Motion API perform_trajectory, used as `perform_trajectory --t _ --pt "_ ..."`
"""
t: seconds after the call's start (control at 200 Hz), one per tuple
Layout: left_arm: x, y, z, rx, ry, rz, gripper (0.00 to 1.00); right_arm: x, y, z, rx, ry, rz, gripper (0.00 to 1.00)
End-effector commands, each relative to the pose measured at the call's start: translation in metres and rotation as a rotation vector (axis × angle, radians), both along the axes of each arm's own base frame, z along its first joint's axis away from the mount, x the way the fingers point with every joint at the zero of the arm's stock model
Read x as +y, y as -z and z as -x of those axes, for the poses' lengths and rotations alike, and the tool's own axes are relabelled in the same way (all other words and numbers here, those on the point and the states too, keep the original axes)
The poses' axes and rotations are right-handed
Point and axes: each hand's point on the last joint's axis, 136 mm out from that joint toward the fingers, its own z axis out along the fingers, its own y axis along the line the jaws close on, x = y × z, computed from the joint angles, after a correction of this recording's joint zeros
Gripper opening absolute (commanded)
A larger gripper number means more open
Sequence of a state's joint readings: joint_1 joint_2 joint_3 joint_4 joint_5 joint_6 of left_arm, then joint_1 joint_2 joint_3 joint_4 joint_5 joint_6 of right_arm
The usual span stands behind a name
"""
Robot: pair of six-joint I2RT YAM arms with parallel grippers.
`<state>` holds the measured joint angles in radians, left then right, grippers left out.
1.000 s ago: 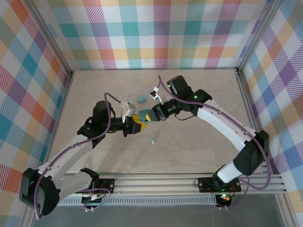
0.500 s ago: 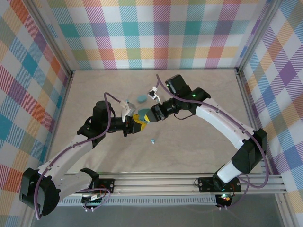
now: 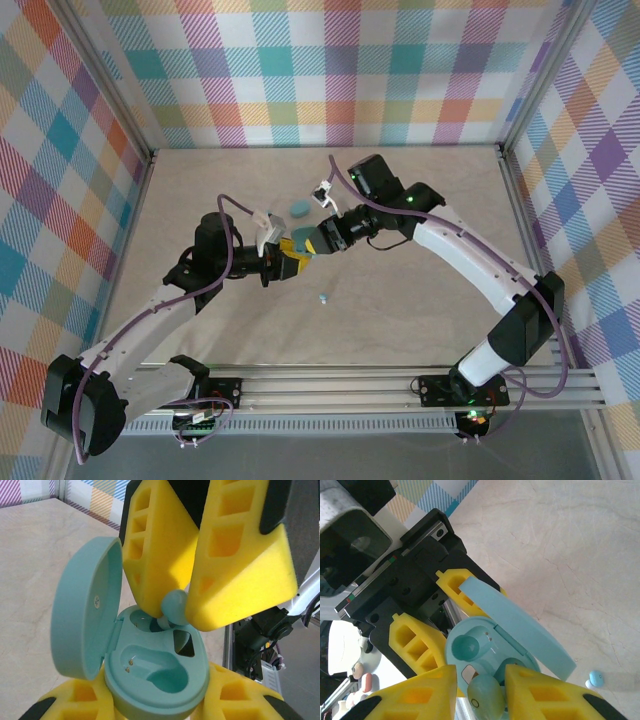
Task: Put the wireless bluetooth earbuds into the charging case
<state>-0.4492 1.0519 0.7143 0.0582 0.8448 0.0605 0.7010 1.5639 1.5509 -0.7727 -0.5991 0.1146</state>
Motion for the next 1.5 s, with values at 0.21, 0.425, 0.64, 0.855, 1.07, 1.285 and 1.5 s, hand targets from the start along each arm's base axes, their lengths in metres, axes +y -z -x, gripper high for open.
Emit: perform_trajectory --t 0.21,0.425,0.64,0.855,1.07,1.285,1.5 --pt "-0.007 -0.022 0.016 -0.08 0.085 0.069 0.0 0.008 0.007 -0.009 -0.067 -0.016 0.065 0.3" --pt "-0.006 -0.022 0.018 -0.08 0.084 0.069 0.0 0.005 0.013 -0.011 -0.093 -0.032 0.111 0.35" --pt "-0.006 -0.022 0.019 -0.081 0.087 0.071 0.0 0.005 0.01 -0.014 -0.104 -0.037 0.124 0.38" --pt "-0.007 -0.021 0.019 -0.077 0.092 0.07 0.0 0.006 0.004 -0.017 -0.135 -0.041 0.125 0.39" --pt "-0.008 -0.02 0.019 -0.074 0.093 0.069 0.0 0.006 0.001 -0.022 -0.16 -0.043 0.143 0.4" --pt "-0.009 -0.017 0.017 -0.067 0.093 0.066 0.0 0.005 -0.003 -0.026 -0.192 -0.041 0.152 0.41" --pt "-0.01 -0.017 0.016 -0.065 0.096 0.067 0.0 0.006 -0.007 -0.028 -0.207 -0.041 0.145 0.41"
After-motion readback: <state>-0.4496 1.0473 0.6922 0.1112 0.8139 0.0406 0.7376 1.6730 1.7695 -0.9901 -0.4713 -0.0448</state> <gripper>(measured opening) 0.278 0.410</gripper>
